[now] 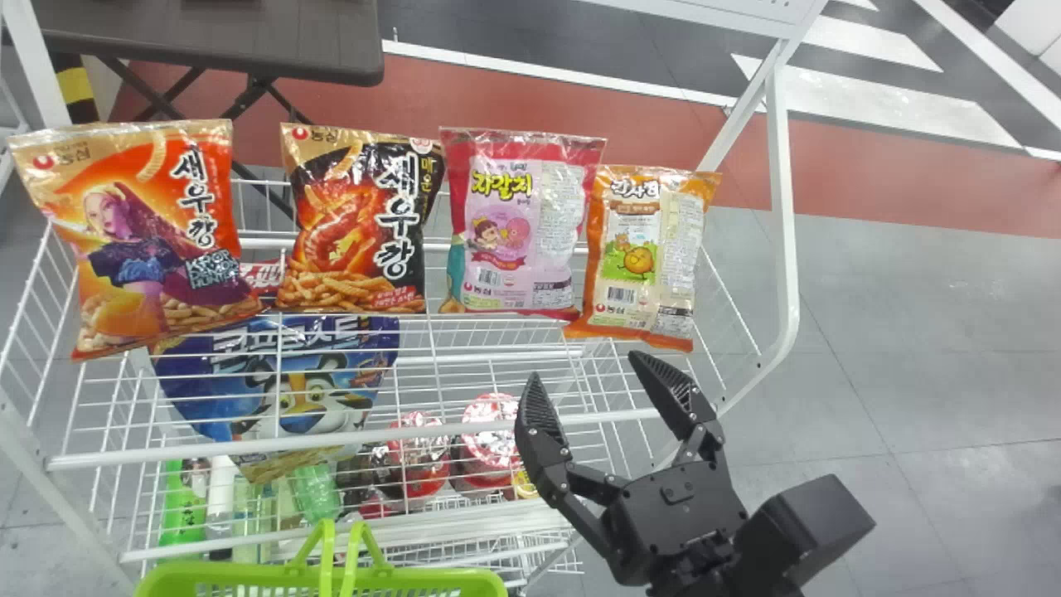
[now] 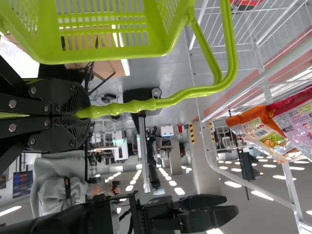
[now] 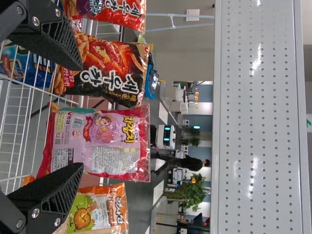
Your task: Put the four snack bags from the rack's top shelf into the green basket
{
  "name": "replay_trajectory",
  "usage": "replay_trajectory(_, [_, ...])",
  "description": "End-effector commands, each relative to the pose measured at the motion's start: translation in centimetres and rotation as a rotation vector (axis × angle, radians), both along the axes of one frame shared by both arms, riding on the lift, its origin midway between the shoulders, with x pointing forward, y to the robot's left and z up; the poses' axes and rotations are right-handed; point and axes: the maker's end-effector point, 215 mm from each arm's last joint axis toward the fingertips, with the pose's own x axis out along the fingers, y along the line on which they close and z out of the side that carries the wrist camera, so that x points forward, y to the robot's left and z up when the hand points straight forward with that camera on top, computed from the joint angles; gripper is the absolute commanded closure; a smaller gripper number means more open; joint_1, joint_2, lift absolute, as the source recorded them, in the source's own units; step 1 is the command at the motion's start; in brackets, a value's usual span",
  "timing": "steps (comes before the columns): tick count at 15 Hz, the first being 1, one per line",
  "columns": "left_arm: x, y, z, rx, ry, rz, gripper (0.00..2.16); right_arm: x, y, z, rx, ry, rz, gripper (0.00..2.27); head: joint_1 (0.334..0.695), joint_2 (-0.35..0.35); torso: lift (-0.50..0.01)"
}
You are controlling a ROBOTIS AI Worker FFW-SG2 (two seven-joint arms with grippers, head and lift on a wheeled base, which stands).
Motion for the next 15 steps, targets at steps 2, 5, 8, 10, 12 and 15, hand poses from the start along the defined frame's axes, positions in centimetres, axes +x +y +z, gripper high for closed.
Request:
replay_trajectory(2, [-0.2, -0.1, 0.2, -0.004, -0.001, 0.002, 2.14, 0.0, 0.1, 0.0, -0.002, -0.001, 0.001, 0.12, 0.695, -0.350, 0.000])
replay_trajectory(5, [-0.5, -0.3, 0.4, -0.004, -0.002, -0.002, 2.14, 0.1, 0.2, -0.3, -0.001, 0.003, 0.002, 0.12, 0.695, -0.350, 0.000])
replay_trajectory(8, [-0.8, -0.3, 0.5, -0.004, -0.004, -0.003, 2.15, 0.1, 0.2, -0.3, 0.000, 0.003, 0.005, 0.12, 0.695, -0.350, 0.000])
replay_trajectory(10, [-1.0, -0.4, 0.6, -0.004, -0.005, -0.005, 2.14, 0.3, 0.6, -0.5, 0.003, 0.002, 0.009, 0.12, 0.695, -0.350, 0.000])
replay_trajectory(12, [-1.2, -0.9, 0.8, -0.003, -0.015, -0.014, 2.14, 1.8, 2.4, -1.4, 0.020, -0.007, 0.033, 0.12, 0.695, -0.350, 0.000])
replay_trajectory(15, [-1.5, -1.3, 0.8, -0.004, -0.022, -0.021, 2.14, 6.5, 9.0, -2.0, 0.043, -0.037, 0.131, 0.12, 0.695, -0.343, 0.000])
